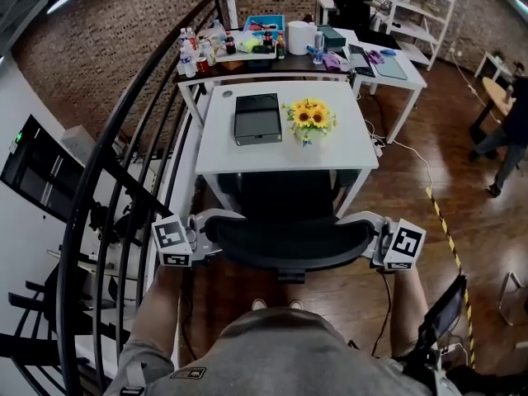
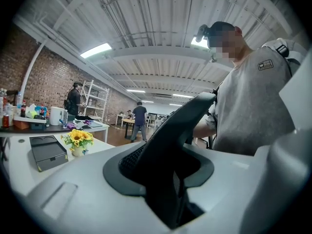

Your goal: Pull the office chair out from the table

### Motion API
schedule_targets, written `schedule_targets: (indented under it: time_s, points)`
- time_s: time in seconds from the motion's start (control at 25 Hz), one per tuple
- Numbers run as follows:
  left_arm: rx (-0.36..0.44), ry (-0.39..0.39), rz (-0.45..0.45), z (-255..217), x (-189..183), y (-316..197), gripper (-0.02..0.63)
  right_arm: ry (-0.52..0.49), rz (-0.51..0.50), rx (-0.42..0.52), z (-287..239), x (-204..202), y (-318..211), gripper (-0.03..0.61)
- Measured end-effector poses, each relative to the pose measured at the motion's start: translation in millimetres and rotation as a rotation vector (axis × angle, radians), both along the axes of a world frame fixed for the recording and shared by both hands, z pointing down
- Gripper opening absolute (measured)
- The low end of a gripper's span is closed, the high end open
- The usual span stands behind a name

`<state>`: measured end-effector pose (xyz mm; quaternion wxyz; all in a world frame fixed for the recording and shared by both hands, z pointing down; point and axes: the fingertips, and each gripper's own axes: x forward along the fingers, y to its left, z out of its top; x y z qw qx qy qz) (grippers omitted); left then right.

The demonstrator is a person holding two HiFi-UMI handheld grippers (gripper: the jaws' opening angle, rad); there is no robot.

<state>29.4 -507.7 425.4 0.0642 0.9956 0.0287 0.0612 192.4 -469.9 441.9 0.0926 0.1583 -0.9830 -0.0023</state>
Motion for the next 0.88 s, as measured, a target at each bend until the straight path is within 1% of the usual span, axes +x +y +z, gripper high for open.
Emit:
schedule_targets:
  time_s: [0.2,0.36,0.52,0.8,0.88]
  points:
    - [-0.005,0.004,-0.01,0,-3,21,0.147,-0.013,-0.013,0.006,-1,-3,22,0.11]
    - [0.001,0.022,-0.024,-1,-4,36,0.15,-0.021,-0.015,0.014,-3,-4,38,0.109]
    - [0.0,0.025,-0.032,1,-8,50,0.155,-0.008,-0.027,0.016,2,-7,53,0.106]
    - [-0.004,0.026,-0.006,0,-14,87,0.15,-0.024,-0.02,0.01,-2,-14,89,0.107]
    - [-0.008,0.021,0.001,0,-17,100,0.15,-0.015,-0.012,0.009,-1,-18,102,0.108]
